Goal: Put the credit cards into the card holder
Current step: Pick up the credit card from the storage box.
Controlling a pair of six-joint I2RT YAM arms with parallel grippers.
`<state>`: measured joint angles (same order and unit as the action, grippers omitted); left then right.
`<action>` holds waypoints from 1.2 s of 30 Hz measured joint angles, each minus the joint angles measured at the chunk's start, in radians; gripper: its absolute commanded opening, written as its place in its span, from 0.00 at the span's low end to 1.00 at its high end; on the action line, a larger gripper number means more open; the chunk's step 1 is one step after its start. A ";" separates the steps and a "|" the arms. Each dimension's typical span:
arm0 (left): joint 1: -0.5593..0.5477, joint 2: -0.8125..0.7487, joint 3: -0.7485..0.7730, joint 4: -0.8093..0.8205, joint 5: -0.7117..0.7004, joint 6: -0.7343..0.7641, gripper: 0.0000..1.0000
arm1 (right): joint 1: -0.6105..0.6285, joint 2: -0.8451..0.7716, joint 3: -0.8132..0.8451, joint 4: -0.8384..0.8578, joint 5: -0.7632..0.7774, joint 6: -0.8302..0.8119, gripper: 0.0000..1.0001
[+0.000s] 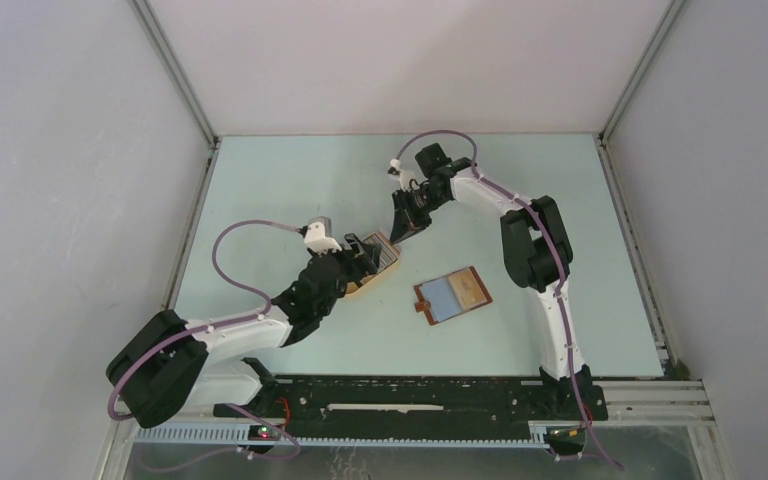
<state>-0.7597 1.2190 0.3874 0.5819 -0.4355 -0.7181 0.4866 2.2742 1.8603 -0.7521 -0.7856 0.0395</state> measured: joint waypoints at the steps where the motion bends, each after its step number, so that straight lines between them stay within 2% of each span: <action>1: 0.000 0.000 0.000 0.000 0.000 0.000 0.78 | 0.000 0.000 0.000 0.000 0.002 0.000 0.15; 8: 0.000 0.000 0.000 0.000 0.000 0.000 0.77 | 0.000 0.000 0.000 0.000 0.033 -0.008 0.07; 25: 0.000 0.000 0.000 0.000 0.000 0.000 0.78 | 0.029 -0.084 -0.039 0.032 0.171 -0.057 0.00; 36: 0.000 0.000 0.000 0.000 0.001 0.000 0.78 | 0.032 -0.131 -0.056 0.038 0.220 -0.128 0.00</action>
<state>-0.7597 1.2190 0.3874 0.5819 -0.4343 -0.7177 0.5190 2.1433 1.8046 -0.7139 -0.5652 -0.0883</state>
